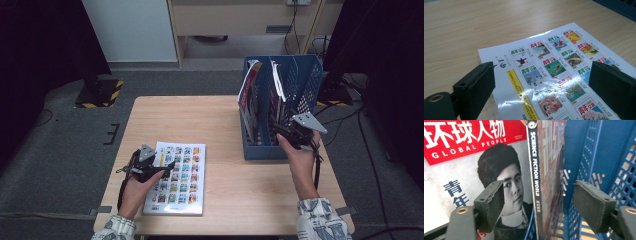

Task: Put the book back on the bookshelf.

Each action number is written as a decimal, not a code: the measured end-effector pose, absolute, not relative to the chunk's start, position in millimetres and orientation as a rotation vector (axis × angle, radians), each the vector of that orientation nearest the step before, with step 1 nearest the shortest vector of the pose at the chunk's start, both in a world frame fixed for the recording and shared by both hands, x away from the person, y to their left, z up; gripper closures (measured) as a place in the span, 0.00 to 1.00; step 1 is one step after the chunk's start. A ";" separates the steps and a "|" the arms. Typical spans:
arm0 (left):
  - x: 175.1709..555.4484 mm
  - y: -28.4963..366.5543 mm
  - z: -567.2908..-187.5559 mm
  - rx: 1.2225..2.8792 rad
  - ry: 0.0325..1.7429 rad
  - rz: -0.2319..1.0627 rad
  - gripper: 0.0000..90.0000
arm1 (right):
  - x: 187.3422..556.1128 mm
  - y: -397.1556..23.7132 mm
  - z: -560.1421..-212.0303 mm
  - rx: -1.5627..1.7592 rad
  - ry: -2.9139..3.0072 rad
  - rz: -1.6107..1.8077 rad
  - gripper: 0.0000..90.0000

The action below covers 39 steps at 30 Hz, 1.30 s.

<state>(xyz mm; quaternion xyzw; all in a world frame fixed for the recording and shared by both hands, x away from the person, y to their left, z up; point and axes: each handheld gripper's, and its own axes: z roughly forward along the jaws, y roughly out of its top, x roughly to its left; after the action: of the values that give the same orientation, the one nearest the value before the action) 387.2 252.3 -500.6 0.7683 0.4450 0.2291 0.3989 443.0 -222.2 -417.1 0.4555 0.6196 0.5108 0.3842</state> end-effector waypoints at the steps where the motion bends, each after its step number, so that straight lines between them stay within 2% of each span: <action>1: 387.1 251.9 -500.9 1.948 1.126 0.580 0.07 | 442.8 -222.7 -416.9 1.159 1.585 1.303 0.30; 11: 387.8 252.6 -500.7 1.946 1.123 0.576 0.07 | 438.3 -225.6 -418.0 1.147 1.615 1.301 0.31; 19: 387.3 252.6 -500.9 1.943 1.127 0.574 0.07 | 424.2 -231.4 -420.0 1.163 1.634 1.291 0.18; 33: 387.4 255.3 -502.5 1.962 1.127 0.572 0.07 | 404.7 -224.4 -426.8 1.150 1.718 1.322 0.10; 39: 388.9 257.7 -502.9 1.968 1.137 0.581 0.07 | 400.8 -218.7 -429.9 1.134 1.753 1.333 0.09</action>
<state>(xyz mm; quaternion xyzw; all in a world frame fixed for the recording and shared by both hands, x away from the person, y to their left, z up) 388.9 257.7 -502.9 0.7735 0.4466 0.2282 0.3874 400.8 -218.7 -429.9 0.4328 0.6690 0.5088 0.3260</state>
